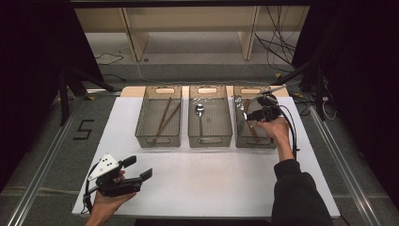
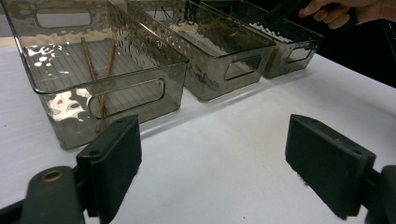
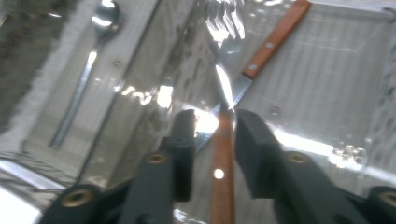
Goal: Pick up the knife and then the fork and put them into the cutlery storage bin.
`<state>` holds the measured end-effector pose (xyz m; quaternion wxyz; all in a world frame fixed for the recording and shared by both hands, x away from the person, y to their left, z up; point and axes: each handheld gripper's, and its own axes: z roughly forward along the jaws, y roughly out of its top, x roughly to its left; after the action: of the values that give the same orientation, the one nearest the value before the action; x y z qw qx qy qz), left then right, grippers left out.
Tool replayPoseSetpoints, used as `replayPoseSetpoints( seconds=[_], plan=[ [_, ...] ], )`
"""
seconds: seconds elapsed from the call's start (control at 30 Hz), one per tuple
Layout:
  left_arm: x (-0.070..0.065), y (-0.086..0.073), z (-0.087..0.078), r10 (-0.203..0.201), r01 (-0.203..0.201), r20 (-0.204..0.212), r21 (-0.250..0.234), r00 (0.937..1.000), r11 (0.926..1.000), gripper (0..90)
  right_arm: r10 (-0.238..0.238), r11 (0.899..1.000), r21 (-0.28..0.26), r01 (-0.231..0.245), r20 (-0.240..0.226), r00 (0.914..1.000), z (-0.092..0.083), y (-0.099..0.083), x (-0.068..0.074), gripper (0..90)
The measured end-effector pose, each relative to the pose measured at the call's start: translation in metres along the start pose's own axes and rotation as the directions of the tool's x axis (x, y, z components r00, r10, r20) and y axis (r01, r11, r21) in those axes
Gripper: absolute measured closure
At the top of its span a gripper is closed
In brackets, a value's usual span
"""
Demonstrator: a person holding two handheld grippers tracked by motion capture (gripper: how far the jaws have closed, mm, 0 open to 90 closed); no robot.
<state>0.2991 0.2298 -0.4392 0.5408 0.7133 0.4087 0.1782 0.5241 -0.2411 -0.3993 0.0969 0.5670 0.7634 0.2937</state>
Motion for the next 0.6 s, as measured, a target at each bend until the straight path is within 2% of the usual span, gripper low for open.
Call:
replayPoseSetpoints(
  seconds=[0.17, 0.33, 0.6],
  plan=[
    [0.000, 0.000, 0.000, 0.000, 0.000, -0.001, 0.000, 1.0000, 1.0000, 18.1, -0.011, 1.000, -0.002, 0.010, -0.012, 0.9999, -0.005, 0.000, 0.001, 57.9],
    [0.000, 0.000, 0.000, 0.001, -0.001, -0.002, 0.001, 1.0000, 1.0000, 18.1, -0.032, 0.999, -0.033, 0.032, -0.024, 0.9992, -0.015, -0.003, 0.004, 49.2],
    [0.000, 0.000, 0.001, -0.001, 0.001, -0.002, 0.002, 1.0000, 1.0000, 18.1, -0.097, 0.987, -0.134, 0.087, -0.071, 0.9927, -0.035, -0.019, 0.019, 36.8]
  ],
)
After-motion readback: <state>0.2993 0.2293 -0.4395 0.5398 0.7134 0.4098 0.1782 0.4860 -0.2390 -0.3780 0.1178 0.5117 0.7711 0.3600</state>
